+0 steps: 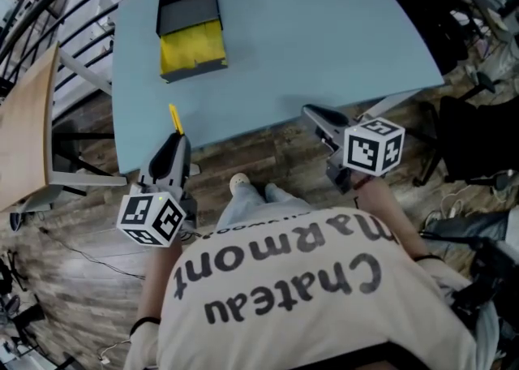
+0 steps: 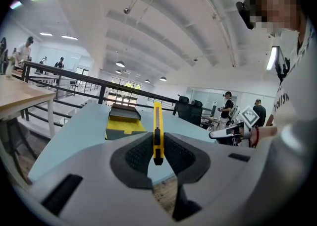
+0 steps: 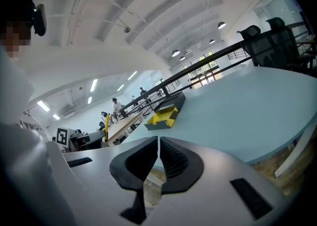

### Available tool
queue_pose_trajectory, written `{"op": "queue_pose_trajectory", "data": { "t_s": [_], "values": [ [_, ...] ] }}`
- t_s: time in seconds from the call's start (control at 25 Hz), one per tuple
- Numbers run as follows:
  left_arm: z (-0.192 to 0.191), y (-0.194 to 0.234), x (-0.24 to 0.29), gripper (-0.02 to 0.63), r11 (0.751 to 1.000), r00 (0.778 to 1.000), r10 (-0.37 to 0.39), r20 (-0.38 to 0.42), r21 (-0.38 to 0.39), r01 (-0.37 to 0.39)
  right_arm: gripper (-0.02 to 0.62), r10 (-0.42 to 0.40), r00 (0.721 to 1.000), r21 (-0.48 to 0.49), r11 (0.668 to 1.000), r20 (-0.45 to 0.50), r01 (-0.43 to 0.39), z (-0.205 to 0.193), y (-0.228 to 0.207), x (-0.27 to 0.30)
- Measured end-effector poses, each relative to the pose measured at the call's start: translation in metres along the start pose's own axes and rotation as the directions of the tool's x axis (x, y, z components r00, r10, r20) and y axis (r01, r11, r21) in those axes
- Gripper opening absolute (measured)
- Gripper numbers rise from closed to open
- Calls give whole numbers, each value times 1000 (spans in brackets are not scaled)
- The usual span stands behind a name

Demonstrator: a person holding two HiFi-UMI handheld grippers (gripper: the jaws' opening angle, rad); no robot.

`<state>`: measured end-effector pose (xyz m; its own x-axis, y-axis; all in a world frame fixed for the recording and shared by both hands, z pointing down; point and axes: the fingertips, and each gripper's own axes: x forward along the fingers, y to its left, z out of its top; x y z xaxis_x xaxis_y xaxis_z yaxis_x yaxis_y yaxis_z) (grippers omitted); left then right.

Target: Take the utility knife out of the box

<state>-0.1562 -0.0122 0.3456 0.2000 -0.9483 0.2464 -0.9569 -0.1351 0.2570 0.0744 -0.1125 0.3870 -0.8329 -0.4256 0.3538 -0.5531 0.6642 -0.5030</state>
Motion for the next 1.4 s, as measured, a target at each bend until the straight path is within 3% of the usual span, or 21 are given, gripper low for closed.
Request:
{"op": "queue_pose_trajectory", "data": {
  "t_s": [1.4],
  "values": [
    [8,-39,28,64,996,997,-67,41,61,65,43,-55,997,0,998,51,55,2,-39,-38]
  ]
}}
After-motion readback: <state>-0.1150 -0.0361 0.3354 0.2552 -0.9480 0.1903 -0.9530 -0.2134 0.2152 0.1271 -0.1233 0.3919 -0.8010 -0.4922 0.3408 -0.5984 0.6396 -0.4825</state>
